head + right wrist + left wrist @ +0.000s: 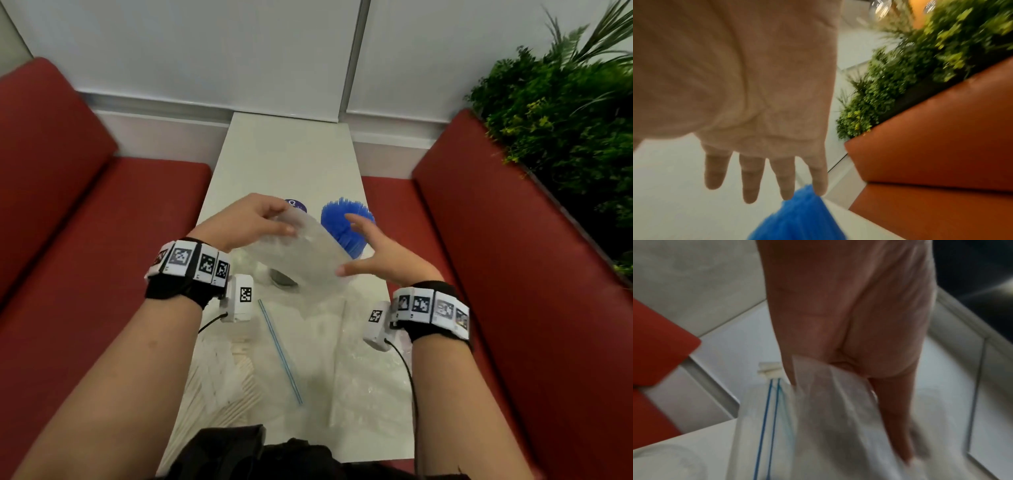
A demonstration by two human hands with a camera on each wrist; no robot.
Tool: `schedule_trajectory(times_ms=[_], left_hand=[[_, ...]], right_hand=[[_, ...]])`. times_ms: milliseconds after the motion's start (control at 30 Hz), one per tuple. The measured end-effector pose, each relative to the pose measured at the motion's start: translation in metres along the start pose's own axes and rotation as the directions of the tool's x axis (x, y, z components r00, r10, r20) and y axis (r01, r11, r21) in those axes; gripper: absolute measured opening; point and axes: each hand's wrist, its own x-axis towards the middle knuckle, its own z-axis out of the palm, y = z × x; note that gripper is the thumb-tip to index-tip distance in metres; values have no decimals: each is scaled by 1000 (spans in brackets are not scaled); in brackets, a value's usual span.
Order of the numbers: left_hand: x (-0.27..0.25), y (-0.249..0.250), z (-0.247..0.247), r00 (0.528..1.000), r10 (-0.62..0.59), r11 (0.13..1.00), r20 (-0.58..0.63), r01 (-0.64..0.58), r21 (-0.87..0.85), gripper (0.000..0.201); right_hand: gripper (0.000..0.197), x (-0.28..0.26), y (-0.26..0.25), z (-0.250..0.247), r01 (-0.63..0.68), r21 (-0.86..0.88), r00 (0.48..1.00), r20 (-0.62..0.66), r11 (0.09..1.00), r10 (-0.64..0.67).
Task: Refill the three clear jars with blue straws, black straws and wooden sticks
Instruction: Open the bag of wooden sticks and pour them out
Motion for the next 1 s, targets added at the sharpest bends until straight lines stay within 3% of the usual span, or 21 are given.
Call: schedule_trajectory(times_ms=[33, 67, 133, 200, 233, 300, 333, 400, 500, 533, 600, 667, 800, 933, 1000], left_hand=[[2, 10, 5, 998, 32, 999, 47, -31, -21, 16], [3, 19, 10, 996, 78, 994, 32, -75, -85, 16], [9, 29, 18, 959, 152, 946, -238, -211, -246, 24], [13, 31, 20, 847, 90, 917, -525, -276, -288, 51], [15, 29, 22, 847, 30, 913, -531, -239, -330, 76], [20, 24, 38, 956, -84, 899, -282, -50, -436, 119], [22, 21, 50, 984, -108, 889, -144, 31, -456, 127], [30, 16, 76, 993, -116, 850, -15, 92, -518, 114], [41, 10, 111, 994, -104, 838, 23, 100, -536, 38], [43, 7, 122, 993, -95, 845, 73, 119, -522, 24], [46, 2, 144, 973, -106, 833, 207, 200, -515, 17], [50, -8, 171, 935, -172, 814, 309, 311, -490, 22], [54, -38, 225, 863, -394, 767, 315, 498, -405, 46], [55, -74, 262, 783, -560, 759, 270, 616, -210, 65], [50, -88, 275, 742, -623, 766, 248, 643, -1, 77]], right_hand=[[93, 2, -5, 8, 4, 6, 998, 62, 1000, -4], [80, 4, -9, 16, 9, 22, 995, 102, 1000, -11], [42, 4, -10, 23, -6, 110, 997, 76, 994, -2], [25, -1, 0, 23, 23, 295, 1000, -13, 955, -20], [24, -5, 6, 20, 50, 406, 997, -68, 912, -25], [31, -14, 14, 11, 105, 565, 988, -150, 818, -23], [37, -17, 17, 8, 121, 607, 986, -165, 786, -24], [47, -26, 26, 3, 109, 660, 981, -192, 743, 26], [49, -49, 57, 0, 41, 718, 964, -210, 695, 161], [49, -58, 72, 1, 6, 728, 959, -198, 686, 202], [55, -77, 102, 7, -81, 732, 932, -185, 676, 311], [57, -92, 130, 16, -177, 713, 875, -202, 679, 440], [19, -105, 171, 47, -366, 601, 722, -298, 711, 624], [50, -96, 192, 87, -666, 389, 487, -419, 636, 767], [70, -90, 197, 101, -776, 268, 446, -405, 570, 798]])
